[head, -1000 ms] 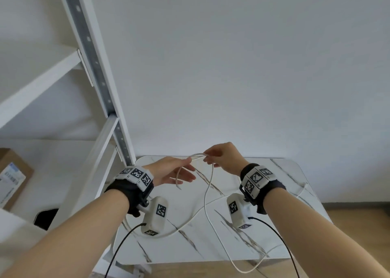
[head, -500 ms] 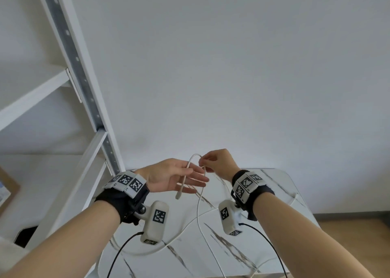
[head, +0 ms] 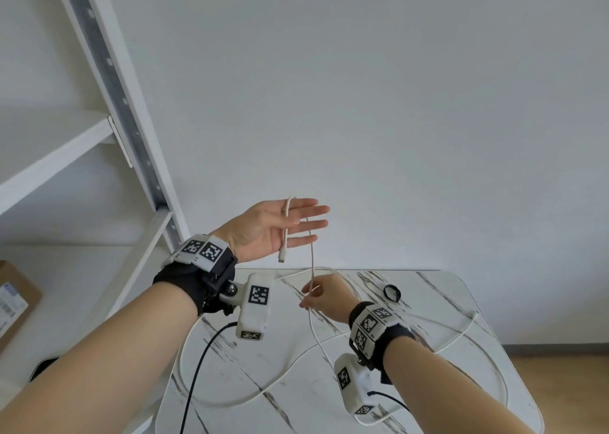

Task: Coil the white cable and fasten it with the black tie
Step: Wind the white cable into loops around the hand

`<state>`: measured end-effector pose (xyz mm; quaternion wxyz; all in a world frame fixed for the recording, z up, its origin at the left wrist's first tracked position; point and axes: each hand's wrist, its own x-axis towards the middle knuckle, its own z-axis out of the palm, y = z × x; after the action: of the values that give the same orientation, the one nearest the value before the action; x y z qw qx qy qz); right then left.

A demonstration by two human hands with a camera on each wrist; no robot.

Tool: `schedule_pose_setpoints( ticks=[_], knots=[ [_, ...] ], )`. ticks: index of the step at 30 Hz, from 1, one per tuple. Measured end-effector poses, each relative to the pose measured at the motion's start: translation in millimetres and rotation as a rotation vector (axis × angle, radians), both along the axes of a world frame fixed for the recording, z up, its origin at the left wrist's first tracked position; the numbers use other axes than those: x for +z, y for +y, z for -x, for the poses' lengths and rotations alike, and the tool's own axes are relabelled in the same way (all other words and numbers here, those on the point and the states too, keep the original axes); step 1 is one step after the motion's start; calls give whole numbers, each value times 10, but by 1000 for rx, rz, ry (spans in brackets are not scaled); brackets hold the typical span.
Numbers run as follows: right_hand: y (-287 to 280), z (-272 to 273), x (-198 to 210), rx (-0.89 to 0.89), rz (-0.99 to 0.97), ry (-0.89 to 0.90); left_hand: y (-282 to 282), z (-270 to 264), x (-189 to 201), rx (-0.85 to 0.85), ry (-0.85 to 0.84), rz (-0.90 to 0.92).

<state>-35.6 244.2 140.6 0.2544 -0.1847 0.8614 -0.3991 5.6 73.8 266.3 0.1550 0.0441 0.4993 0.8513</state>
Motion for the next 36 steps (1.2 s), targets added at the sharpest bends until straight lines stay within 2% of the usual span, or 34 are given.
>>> schedule_pose_setpoints(
  ticks=[2, 5, 11, 14, 22, 28, 32, 36],
  knots=[
    [28, -20, -47, -90, 35, -12, -10, 36, 2, 58, 0, -6],
    [52, -12, -49, -155, 50, 94, 3, 87, -23, 158, -25, 30],
    [87, 8, 88, 104, -286, 397, 61, 180, -93, 248, -65, 35],
    [87, 43, 104, 212, -331, 470, 98, 232, -132, 282, -79, 44],
    [122, 84, 259, 263, -258, 589, 143, 311, -307, 312, -95, 144],
    [140, 95, 473, 294, -59, 590, 151, 329, -379, 322, -80, 244],
    [102, 113, 557, 289, 76, 652, 150, 311, -438, 258, -107, 389],
    [78, 98, 674, 287, 74, 681, 145, 297, -481, 205, -144, 489]
  ],
)
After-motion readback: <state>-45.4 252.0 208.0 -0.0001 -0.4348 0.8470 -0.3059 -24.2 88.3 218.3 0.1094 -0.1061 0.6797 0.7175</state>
